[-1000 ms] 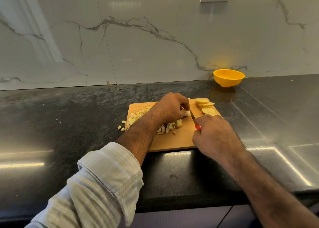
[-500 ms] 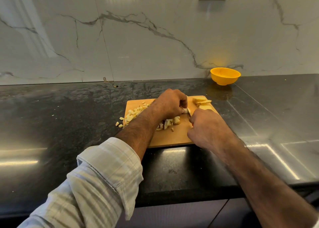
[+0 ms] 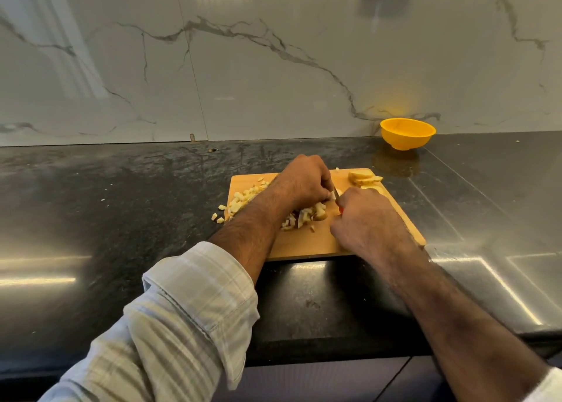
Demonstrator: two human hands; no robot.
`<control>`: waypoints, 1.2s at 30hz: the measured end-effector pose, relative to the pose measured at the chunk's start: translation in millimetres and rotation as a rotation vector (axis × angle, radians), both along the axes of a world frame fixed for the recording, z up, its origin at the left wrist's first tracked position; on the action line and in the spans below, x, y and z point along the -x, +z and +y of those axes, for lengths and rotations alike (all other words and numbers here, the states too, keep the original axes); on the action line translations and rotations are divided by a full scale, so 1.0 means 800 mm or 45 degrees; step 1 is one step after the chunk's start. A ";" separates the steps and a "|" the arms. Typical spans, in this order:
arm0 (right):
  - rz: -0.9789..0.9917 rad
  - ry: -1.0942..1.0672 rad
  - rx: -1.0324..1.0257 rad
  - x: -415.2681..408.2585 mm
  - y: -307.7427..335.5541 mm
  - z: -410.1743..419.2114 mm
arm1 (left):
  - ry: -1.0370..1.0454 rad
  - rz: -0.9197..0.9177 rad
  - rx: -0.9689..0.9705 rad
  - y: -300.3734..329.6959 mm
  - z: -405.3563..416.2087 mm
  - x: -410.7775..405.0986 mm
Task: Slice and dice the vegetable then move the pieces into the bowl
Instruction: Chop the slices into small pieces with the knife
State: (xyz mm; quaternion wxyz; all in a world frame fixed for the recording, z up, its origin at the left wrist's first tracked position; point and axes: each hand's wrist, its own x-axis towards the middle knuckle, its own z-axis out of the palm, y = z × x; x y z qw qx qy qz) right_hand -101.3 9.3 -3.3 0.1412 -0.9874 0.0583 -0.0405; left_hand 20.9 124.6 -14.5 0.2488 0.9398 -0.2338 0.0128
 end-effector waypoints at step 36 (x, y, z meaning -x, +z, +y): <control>0.159 0.057 -0.019 0.042 0.018 0.001 | 0.036 0.025 -0.009 0.008 0.004 0.008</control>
